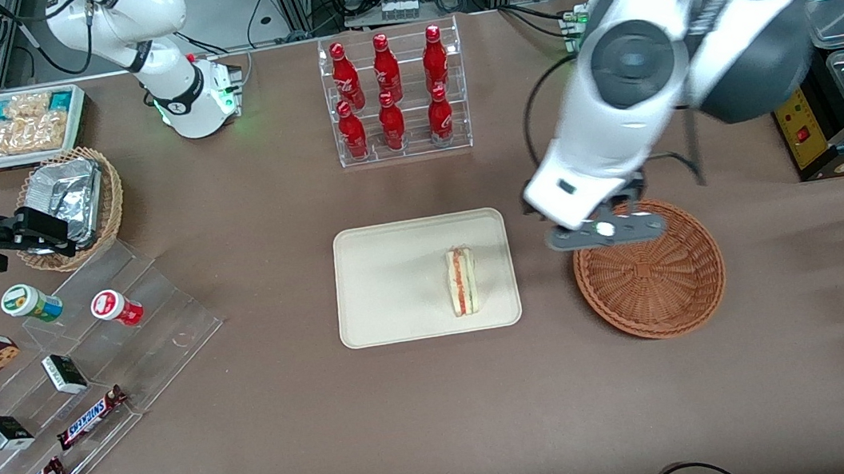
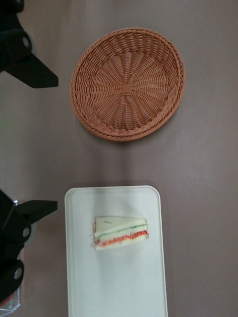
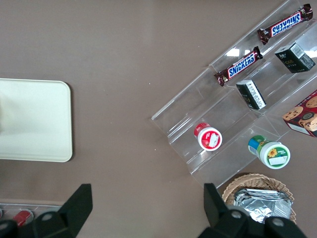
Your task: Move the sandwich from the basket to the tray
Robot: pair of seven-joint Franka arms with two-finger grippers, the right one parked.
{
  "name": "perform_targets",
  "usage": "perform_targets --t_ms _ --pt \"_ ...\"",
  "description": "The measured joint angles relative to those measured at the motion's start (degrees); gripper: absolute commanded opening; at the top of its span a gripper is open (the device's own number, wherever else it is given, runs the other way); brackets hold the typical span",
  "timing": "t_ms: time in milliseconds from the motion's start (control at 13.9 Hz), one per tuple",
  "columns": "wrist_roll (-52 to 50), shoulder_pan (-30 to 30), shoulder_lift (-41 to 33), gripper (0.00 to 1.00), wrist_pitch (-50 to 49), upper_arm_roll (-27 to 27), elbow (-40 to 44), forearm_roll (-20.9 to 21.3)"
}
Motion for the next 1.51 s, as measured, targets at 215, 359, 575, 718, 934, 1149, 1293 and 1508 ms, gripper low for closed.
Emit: perform_targets --t_ms 215,359,575,718,934,1149,1293,1508 --pt "9.78 0.0 -1.93 1.0 -1.01 7.5 0.09 -3.86" --pt "14.79 0.04 -2.82 1.0 -2.64 11.45 0.09 -5.1" --pt "19.76 0.12 -4.06 1.0 -4.54 15.74 0.1 -5.46" --pt "20.46 0.13 -5.5 1.0 -6.93 16.76 0.1 -5.46" --pt "20.46 -0.04 -9.35 1.0 -9.43 17.61 -1.31 -5.44" --pt "20.47 0.13 -13.7 1.0 -12.25 19.12 -3.55 -5.44" --pt "20.47 0.36 -15.91 1.0 -14.82 19.41 -4.25 -5.44" --pt "20.47 0.78 -18.16 1.0 -17.69 19.43 -4.52 -5.44"
